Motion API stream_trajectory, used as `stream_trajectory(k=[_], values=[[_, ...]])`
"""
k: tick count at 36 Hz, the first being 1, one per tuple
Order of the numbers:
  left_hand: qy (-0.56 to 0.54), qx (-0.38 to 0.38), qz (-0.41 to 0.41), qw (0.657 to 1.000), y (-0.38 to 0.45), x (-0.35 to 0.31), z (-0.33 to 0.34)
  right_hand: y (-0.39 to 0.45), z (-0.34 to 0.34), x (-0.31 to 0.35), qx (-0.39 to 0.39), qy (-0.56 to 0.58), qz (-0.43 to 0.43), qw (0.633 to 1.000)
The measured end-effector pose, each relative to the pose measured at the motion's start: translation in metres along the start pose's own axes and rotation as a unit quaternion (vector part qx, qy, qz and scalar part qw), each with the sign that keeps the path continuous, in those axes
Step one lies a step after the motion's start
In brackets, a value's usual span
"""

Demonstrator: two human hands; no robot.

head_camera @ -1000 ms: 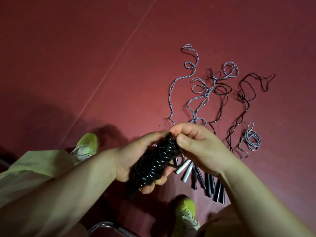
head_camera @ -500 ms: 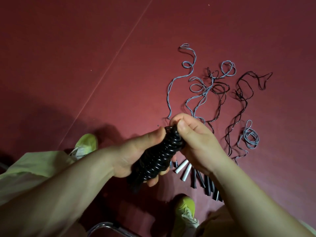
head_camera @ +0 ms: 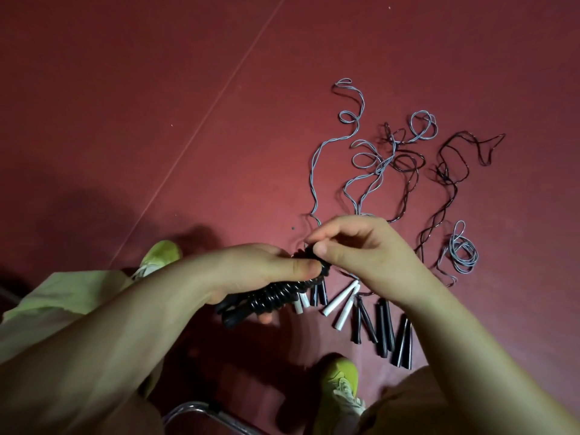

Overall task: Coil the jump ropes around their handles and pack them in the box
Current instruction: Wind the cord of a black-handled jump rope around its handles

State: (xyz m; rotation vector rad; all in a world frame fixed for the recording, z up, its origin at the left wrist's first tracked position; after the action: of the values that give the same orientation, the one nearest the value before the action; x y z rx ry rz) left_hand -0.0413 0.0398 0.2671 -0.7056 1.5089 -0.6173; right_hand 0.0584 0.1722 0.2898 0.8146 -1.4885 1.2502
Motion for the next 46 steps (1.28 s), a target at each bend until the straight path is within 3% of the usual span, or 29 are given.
stream_trajectory(k=[4, 6, 13, 19, 21, 25, 32, 35, 41, 46], values=[[0.001, -0.007, -0.010, 1.000, -0.001, 0.000, 0.005, -0.002, -0.002, 0.000, -0.024, -0.262, -0.075, 0.962], [-0.041, 0.005, 0.000, 0.999, -0.001, -0.001, 0.005, -0.003, 0.002, 0.000, -0.034, -0.299, -0.093, 0.949], [-0.075, 0.009, 0.033, 0.997, 0.008, -0.002, 0.007, -0.002, 0.002, -0.004, -0.105, -0.062, -0.027, 0.992], [-0.076, 0.001, 0.022, 0.997, 0.013, -0.005, 0.010, -0.006, -0.003, -0.007, -0.192, 0.190, -0.014, 0.963], [-0.068, -0.007, 0.018, 0.997, 0.012, -0.009, 0.013, -0.012, -0.006, -0.005, -0.217, 0.193, -0.011, 0.957], [-0.125, -0.012, 0.038, 0.991, 0.003, -0.017, 0.026, -0.035, -0.017, 0.000, -0.261, 0.085, -0.004, 0.962], [-0.234, 0.017, 0.099, 0.967, -0.008, -0.051, 0.079, -0.112, -0.030, -0.014, -0.365, 0.225, 0.047, 0.902], [-0.266, -0.006, 0.145, 0.953, -0.006, -0.076, 0.117, -0.152, -0.034, -0.025, -0.396, 0.247, 0.051, 0.883], [-0.100, -0.066, 0.208, 0.971, 0.012, -0.147, 0.219, -0.245, -0.080, -0.024, -0.423, 0.281, -0.020, 0.861], [0.037, -0.018, 0.205, 0.978, 0.040, -0.175, 0.326, -0.320, -0.120, -0.064, -0.524, 0.325, -0.025, 0.787]])
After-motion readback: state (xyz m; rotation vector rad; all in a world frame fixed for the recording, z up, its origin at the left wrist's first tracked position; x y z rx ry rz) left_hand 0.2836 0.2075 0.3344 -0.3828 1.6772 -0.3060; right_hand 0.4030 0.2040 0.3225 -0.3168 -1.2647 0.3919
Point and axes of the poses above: each hand's wrist, its own y-axis towards the middle knuckle, its own z-axis out of the palm, x = y × z, the point moved 2 cm from there along y, towards the middle knuckle, and after that the axes turned 7 degrees about y, right-handed, at the moved point
